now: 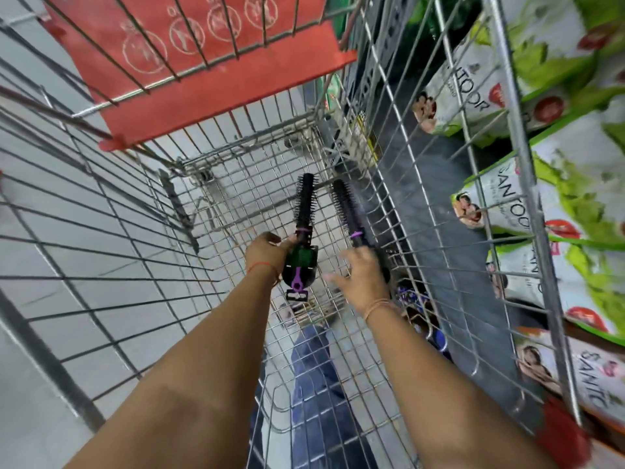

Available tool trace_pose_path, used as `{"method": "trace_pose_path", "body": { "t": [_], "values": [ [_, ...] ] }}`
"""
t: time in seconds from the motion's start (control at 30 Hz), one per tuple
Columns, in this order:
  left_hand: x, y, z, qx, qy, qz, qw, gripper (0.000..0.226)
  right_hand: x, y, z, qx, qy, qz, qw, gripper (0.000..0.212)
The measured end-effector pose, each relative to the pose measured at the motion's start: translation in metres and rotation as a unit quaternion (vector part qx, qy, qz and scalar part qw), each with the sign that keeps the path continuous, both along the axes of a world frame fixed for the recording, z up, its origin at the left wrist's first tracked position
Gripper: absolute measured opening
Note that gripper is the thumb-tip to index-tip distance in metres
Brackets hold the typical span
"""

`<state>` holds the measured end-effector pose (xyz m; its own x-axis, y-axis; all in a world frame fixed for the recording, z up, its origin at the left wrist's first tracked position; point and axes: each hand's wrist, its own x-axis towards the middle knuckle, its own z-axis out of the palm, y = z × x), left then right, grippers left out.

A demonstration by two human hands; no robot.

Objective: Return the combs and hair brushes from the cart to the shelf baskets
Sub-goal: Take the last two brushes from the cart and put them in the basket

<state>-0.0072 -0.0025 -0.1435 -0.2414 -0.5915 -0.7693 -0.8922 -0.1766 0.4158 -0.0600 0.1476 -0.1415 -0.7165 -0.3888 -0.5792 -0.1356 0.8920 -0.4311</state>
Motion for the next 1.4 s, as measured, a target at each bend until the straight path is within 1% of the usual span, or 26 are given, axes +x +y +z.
{"method": "trace_pose_path", "body": {
  "t": [0.03,0.07,0.13,0.17,0.2,0.23,0.3,0.33,0.4,0.43,0.5,0.57,0.6,0.7,0.77,0.8,0.87,0.93,1.0,1.07,1.13,1.27,1.3,1.33,1.37,1.4],
  "values": [
    [0.002,0.003,-0.001,0.018,-0.003,-0.001,1.000,0.045,0.005,0.000,0.002,-0.031,-0.034,-0.032,0.998,0.029],
    [0.002,0.005,-0.003,0.030,-0.003,-0.002,1.000,0.045,0.006,0.000,0.002,-0.057,-0.029,-0.110,0.992,0.025],
    [0.002,0.006,-0.005,0.029,-0.001,-0.006,1.000,0.049,0.002,0.003,0.004,-0.090,0.042,-0.312,0.945,0.020],
    [0.000,0.006,-0.006,0.024,-0.003,-0.009,1.000,0.054,0.000,0.005,0.003,-0.079,0.078,-0.354,0.929,0.020],
    [-0.002,0.007,-0.009,0.022,-0.011,-0.015,1.000,0.060,-0.003,0.007,0.001,-0.043,0.098,-0.337,0.935,0.026],
    [-0.004,0.008,-0.012,0.018,-0.023,-0.026,0.999,0.066,-0.005,0.008,-0.003,0.010,0.093,-0.277,0.956,0.036],
    [-0.008,0.013,-0.017,0.017,-0.043,-0.033,0.998,0.071,-0.005,0.008,-0.007,0.094,0.044,-0.145,0.984,0.059],
    [-0.010,0.015,-0.021,0.020,-0.043,-0.025,0.999,0.072,-0.007,0.007,-0.009,0.115,0.031,-0.119,0.986,0.068],
    [-0.013,0.020,-0.023,0.038,-0.029,-0.005,0.999,0.069,-0.013,0.004,-0.008,0.127,0.008,-0.150,0.980,0.078],
    [-0.014,0.022,-0.022,0.052,-0.015,0.020,0.998,0.063,-0.015,0.002,-0.006,0.125,-0.008,-0.170,0.978,0.075],
    [-0.011,0.022,-0.019,0.119,0.038,0.122,0.985,0.044,-0.017,0.001,-0.003,0.112,-0.042,-0.172,0.978,0.057],
    [-0.003,0.022,-0.012,0.224,0.105,0.207,0.946,0.019,-0.015,0.004,0.000,0.069,-0.054,-0.204,0.975,0.042],
    [0.002,0.021,-0.008,0.267,0.127,0.211,0.932,0.017,-0.014,0.006,0.004,0.036,-0.065,-0.234,0.969,0.039],
    [0.010,0.015,0.009,0.341,0.198,0.157,0.905,0.026,-0.001,0.011,0.021,-0.065,-0.046,-0.322,0.943,0.033],
    [0.007,0.008,0.028,0.388,0.256,0.117,0.877,0.026,0.006,0.006,0.035,-0.123,-0.019,-0.381,0.916,0.026],
    [0.002,0.004,0.040,0.410,0.286,0.093,0.861,0.032,0.009,0.004,0.041,-0.142,0.008,-0.401,0.905,0.022],
    [-0.013,-0.005,0.068,0.444,0.346,0.025,0.826,0.051,0.009,-0.003,0.068,-0.157,0.063,-0.423,0.890,0.021],
    [-0.031,-0.009,0.102,0.462,0.385,-0.055,0.797,0.053,0.006,-0.006,0.106,-0.224,0.095,-0.460,0.854,0.013],
    [-0.046,-0.007,0.142,0.481,0.402,-0.104,0.772,0.056,0.011,-0.009,0.159,-0.302,0.135,-0.489,0.807,0.020],
    [-0.055,0.005,0.198,0.491,0.415,-0.168,0.747,0.059,0.022,0.001,0.219,-0.385,0.228,-0.504,0.739,0.031],
    [-0.061,0.022,0.233,0.494,0.431,-0.204,0.727,0.060,0.028,0.012,0.258,-0.418,0.279,-0.496,0.708,0.043],
    [-0.079,0.081,0.331,0.518,0.413,-0.357,0.658,0.052,0.035,0.064,0.349,-0.427,0.388,-0.481,0.660,0.034],
    [-0.084,0.095,0.351,0.508,0.395,-0.388,0.660,0.039,0.034,0.076,0.364,-0.421,0.413,-0.480,0.649,0.033],
    [-0.090,0.113,0.373,0.487,0.384,-0.410,0.669,0.016,0.034,0.091,0.382,-0.404,0.442,-0.486,0.637,0.032],
    [-0.098,0.133,0.388,0.468,0.386,-0.420,0.675,0.017,0.032,0.109,0.394,-0.394,0.467,-0.490,0.622,0.033],
    [-0.110,0.150,0.397,0.441,0.382,-0.430,0.689,0.033,0.030,0.124,0.405,-0.381,0.474,-0.496,0.619,0.033]
  ]
}}
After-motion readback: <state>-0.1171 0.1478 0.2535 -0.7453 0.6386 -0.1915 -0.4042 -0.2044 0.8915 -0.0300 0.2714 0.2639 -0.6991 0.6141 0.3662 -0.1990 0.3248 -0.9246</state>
